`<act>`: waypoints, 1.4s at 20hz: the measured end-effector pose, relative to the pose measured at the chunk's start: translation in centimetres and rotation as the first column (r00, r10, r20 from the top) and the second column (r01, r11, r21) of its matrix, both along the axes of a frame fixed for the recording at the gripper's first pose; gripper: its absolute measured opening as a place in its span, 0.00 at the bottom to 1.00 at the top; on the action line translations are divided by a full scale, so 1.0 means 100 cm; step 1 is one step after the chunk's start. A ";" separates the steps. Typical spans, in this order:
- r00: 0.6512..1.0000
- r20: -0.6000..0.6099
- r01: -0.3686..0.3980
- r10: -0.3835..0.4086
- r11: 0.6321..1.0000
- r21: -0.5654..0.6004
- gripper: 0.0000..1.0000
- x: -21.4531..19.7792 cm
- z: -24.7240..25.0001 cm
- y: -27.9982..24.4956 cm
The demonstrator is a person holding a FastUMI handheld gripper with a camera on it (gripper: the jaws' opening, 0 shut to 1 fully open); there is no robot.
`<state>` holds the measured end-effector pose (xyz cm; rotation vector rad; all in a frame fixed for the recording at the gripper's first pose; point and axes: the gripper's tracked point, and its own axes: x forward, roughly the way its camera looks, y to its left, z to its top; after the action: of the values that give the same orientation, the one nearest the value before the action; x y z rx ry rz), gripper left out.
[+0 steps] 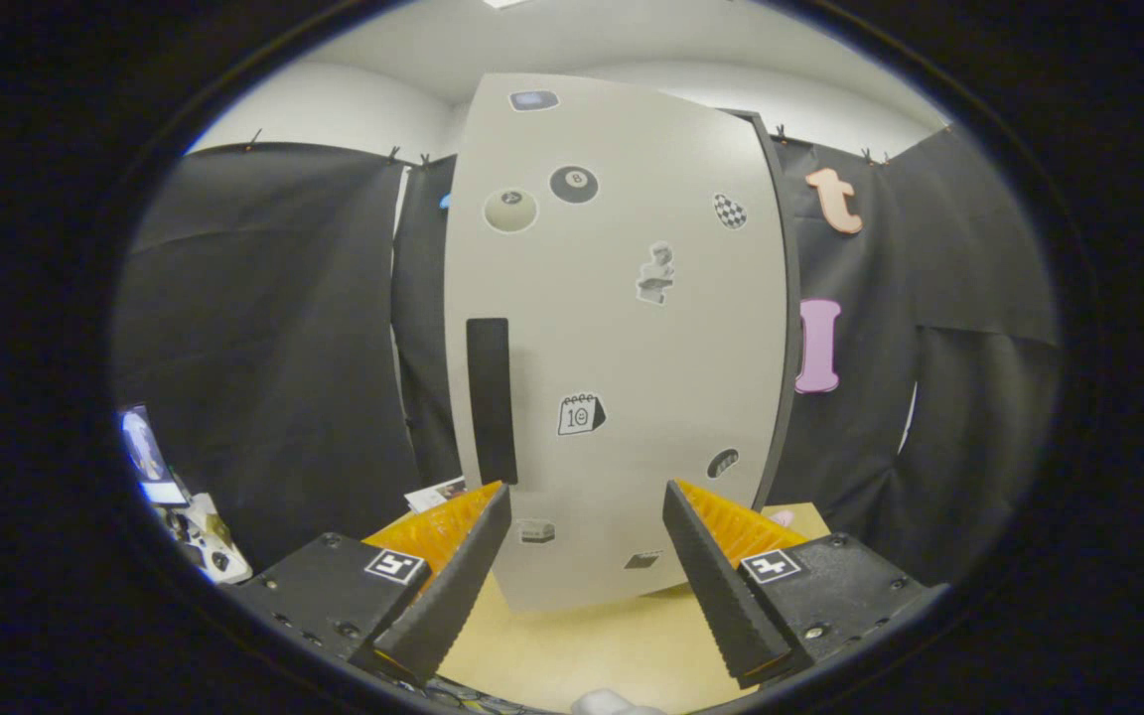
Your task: Open the shoe cabinet door, grab the shoes and put them into the shoe cabinet, then close the shoe cabinet door.
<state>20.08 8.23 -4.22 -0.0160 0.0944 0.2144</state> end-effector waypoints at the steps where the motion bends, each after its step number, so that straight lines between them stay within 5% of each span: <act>1: 1.000 0.001 -0.004 0.004 1.000 0.000 1.00 -0.004 0.000 0.004; 12: 0.999 0.008 0.046 -0.046 0.999 0.003 1.00 -0.073 -0.008 -0.009; 28: 0.955 0.046 0.290 -0.292 0.956 0.046 1.00 -0.159 0.011 -0.107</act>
<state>4.17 -2.46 -3.10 0.0308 0.0399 -0.0795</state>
